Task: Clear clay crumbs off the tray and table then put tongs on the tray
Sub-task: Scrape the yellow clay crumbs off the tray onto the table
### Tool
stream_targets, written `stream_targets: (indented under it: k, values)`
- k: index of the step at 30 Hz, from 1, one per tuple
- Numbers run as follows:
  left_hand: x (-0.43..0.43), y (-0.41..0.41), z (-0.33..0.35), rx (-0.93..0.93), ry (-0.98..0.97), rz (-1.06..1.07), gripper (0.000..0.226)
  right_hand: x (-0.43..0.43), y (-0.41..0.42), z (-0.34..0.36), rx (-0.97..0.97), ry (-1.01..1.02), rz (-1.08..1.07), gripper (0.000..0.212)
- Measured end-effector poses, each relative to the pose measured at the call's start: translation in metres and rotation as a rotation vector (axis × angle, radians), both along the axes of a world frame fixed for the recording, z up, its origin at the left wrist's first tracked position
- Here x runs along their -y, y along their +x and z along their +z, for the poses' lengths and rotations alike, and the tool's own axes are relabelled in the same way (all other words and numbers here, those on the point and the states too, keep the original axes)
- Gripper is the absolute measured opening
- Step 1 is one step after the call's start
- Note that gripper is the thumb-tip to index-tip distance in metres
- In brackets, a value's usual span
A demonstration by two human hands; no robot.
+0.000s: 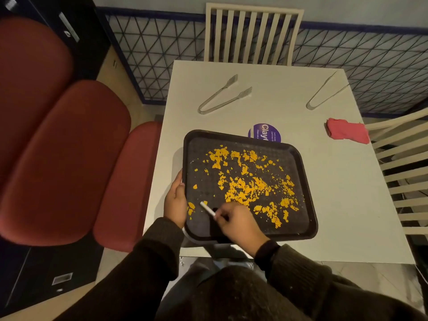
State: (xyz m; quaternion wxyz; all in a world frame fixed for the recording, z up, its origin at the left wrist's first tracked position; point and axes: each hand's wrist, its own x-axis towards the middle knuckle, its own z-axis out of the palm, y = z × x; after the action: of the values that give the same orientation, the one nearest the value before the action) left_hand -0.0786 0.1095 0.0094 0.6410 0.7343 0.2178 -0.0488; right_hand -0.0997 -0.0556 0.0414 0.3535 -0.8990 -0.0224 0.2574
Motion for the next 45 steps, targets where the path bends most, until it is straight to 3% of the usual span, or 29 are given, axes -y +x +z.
stream_targets:
  k: [4, 7, 15, 23, 29, 32, 36, 40, 45]
  values:
    - [0.002, 0.001, 0.008, 0.001, -0.033, 0.016, 0.049, -0.014, -0.017, 0.003, 0.050, -0.015, 0.186, 0.013]
    - [0.002, 0.001, 0.011, -0.013, -0.048, 0.024, 0.048, -0.020, -0.014, 0.001, 0.051, -0.013, 0.202, 0.013]
    - [0.000, 0.004, 0.009, -0.066, -0.042, 0.090, 0.045, -0.021, 0.017, 0.001, 0.037, 0.039, -0.092, 0.008]
    - [0.002, 0.009, 0.015, -0.069, -0.008, 0.090, 0.040, -0.040, 0.016, -0.004, 0.029, 0.065, 0.046, 0.007]
    - [0.002, 0.011, 0.018, -0.064, 0.002, 0.043, 0.038, -0.019, 0.047, -0.008, -0.047, 0.082, -0.240, 0.022]
    - [0.003, 0.014, 0.019, -0.054, 0.017, 0.022, 0.038, 0.006, 0.047, -0.004, -0.044, 0.074, -0.376, 0.018]
    - [0.002, 0.016, 0.019, -0.025, 0.044, -0.007, 0.039, -0.007, 0.032, 0.005, -0.034, 0.189, -0.300, 0.019]
    - [0.008, 0.017, 0.025, 0.021, 0.079, -0.030, 0.042, -0.035, 0.032, 0.013, 0.080, 0.158, -0.125, 0.010]
    - [0.009, 0.016, 0.032, 0.036, 0.106, -0.057, 0.042, -0.032, 0.065, 0.012, 0.063, 0.201, -0.302, 0.009]
